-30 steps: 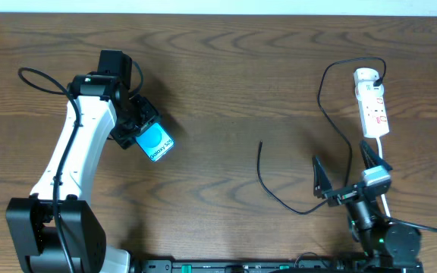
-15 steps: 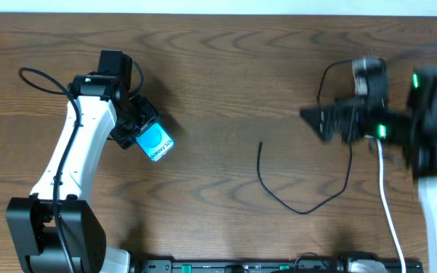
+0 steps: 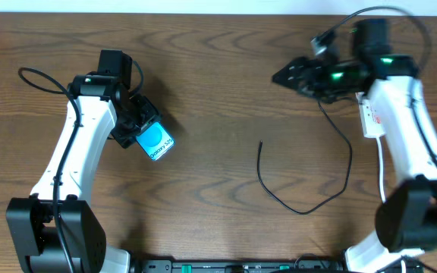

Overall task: Plug charger to phone and switch on socket
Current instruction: 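Move the right gripper toward the black cable's loose end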

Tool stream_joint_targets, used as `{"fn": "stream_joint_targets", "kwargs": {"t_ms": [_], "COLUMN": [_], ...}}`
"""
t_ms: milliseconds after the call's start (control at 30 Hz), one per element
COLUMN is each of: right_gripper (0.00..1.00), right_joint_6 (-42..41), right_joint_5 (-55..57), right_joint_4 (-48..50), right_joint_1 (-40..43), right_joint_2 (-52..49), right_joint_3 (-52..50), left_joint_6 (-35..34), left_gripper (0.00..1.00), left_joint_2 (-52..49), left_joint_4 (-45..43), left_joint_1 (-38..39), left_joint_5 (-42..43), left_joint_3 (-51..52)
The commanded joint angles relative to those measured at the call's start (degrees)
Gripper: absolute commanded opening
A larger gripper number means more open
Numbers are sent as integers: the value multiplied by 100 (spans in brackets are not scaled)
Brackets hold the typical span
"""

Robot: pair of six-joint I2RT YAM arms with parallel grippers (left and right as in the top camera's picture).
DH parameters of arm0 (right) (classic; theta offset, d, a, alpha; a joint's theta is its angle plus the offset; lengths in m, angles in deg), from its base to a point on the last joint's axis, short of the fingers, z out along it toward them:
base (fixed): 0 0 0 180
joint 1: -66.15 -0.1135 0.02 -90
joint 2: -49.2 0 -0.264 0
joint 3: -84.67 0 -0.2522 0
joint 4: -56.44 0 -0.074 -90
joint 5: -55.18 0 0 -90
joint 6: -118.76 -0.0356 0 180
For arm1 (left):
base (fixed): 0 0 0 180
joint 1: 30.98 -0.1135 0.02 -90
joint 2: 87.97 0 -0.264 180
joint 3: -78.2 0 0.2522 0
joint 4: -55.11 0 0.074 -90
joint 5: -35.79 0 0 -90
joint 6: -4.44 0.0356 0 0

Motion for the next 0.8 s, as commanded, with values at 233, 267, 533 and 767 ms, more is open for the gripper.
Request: {"fn": "stream_joint_targets", "kwargs": {"t_ms": [233,267,533,767], "right_gripper": [93,93,92,91], "right_joint_6": [-2879,-3117,-3464,-3233], "right_joint_5": [4424,4734,4988,4299], "right_joint_4": [-437,-511,-654,-704], "right_joint_1": [-1770,-1941,-2284,-2284], "right_joint_2": [-385,-413,-802,-1200], "right_joint_3": [103,101,79,68], "left_joint_6": [94,94,96,98], "left_gripper": [7,7,7,7], "left_joint_2": [11,11,11,11], "left_joint_4": [11,24,92,109], "left_joint_1": [17,17,17,17], "left_joint_5": [-74,-76,-76,-76], "left_joint_3": [-15,-15,-15,-15]}}
